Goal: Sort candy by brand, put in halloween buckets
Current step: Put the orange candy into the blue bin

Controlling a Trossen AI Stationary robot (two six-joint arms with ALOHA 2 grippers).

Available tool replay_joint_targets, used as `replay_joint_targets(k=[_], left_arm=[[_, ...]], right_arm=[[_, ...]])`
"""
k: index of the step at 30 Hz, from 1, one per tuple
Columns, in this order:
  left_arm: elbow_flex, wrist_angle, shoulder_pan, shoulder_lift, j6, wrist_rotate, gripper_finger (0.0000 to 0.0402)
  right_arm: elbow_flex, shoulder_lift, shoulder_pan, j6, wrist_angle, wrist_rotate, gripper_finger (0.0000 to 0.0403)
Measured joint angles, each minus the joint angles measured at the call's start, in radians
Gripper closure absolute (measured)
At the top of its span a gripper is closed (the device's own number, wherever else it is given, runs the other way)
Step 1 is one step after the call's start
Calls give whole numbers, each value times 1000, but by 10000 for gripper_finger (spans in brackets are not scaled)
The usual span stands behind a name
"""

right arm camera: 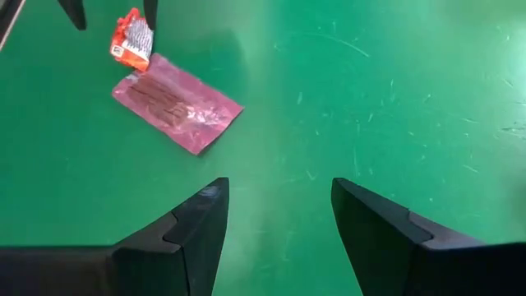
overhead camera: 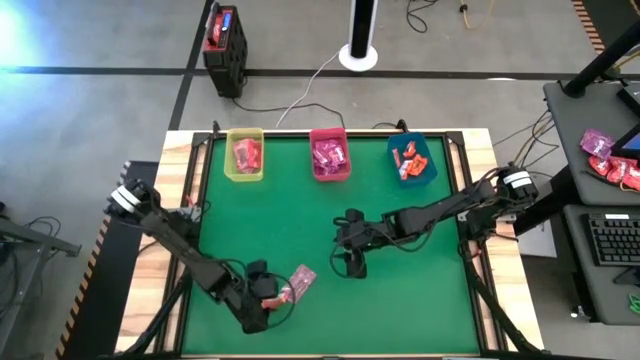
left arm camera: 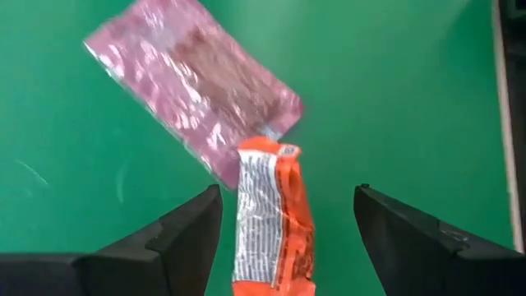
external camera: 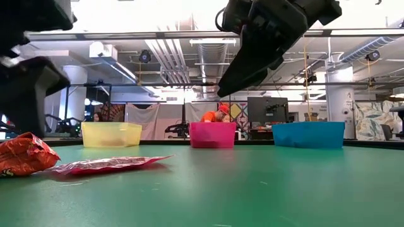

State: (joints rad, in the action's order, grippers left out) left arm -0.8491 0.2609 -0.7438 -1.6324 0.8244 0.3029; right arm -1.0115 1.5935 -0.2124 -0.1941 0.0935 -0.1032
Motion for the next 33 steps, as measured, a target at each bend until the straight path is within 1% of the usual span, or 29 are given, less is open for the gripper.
replay_joint_targets(k=[9, 15, 19, 24, 27, 30, 33], left_arm=[[-28, 2, -22, -96, 49, 5, 145], [-45, 18, -24, -158, 84, 69, 176], [-88, 75, -28, -172, 84, 76, 213], [-163, 236, -35, -177, 62, 73, 282], [-201, 290, -35, -176, 43, 80, 321], [-222, 307, -36, -171, -21, 130, 350], [-234, 309, -35, -151, -95, 210, 365]], right_arm=[[0, 0, -32, -9, -1, -1, 193], [0, 0, -44, -23, -2, -1, 193], [0, 0, -46, -33, -2, -1, 193], [0, 0, -46, -34, -9, -2, 193], [0, 0, -50, -33, -24, -2, 193], [0, 0, -52, -22, -42, -2, 193], [0, 0, -52, -15, -70, -2, 193]])
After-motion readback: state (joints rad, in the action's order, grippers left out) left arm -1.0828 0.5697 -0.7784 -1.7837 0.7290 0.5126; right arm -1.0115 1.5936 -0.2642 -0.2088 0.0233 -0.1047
